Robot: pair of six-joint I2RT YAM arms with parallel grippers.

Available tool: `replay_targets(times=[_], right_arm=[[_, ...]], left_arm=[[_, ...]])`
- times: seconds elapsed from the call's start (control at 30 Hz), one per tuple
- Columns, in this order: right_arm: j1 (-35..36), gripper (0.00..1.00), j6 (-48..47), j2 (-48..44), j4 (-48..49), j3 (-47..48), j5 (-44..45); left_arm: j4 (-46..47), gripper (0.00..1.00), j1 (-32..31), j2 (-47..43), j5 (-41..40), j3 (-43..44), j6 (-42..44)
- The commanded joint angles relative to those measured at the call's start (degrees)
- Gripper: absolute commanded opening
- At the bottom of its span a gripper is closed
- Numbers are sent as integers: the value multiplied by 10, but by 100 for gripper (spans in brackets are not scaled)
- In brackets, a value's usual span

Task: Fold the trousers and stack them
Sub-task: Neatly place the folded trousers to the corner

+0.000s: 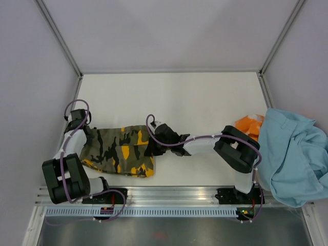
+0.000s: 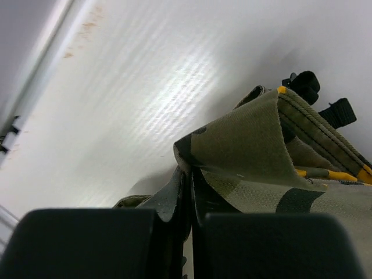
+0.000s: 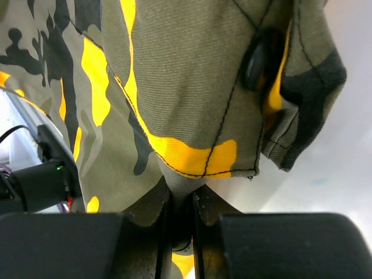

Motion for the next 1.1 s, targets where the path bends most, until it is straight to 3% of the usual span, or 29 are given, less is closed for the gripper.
replay_targets(times=[0.0, 0.17, 0.37, 0.67, 0.93, 0.97, 1.03, 1.07], right_arm=[[56, 16, 55, -8, 21, -2, 42], [92, 17, 100, 59, 81, 33, 38], [92, 17, 72, 126, 74, 120, 12], [93, 18, 48, 191, 33, 213, -12], [92, 17, 81, 205, 50, 209, -23], [92, 20, 80, 204, 50, 209, -27], [92, 25, 79, 196, 48, 210, -32], [93, 32, 71, 192, 45, 211, -32]], left_arm=[[80, 2, 29, -57, -135, -29, 63], [114, 2, 77, -63, -234, -52, 69], [108, 2, 91, -19, -328, -34, 57], [107, 2, 178, 38, -300, 1, 53], [174, 3, 182, 48, -272, -11, 103], [167, 5, 182, 47, -264, -10, 104], [149, 26, 181, 38, -259, 0, 92], [127, 30, 181, 33, -277, 2, 81]])
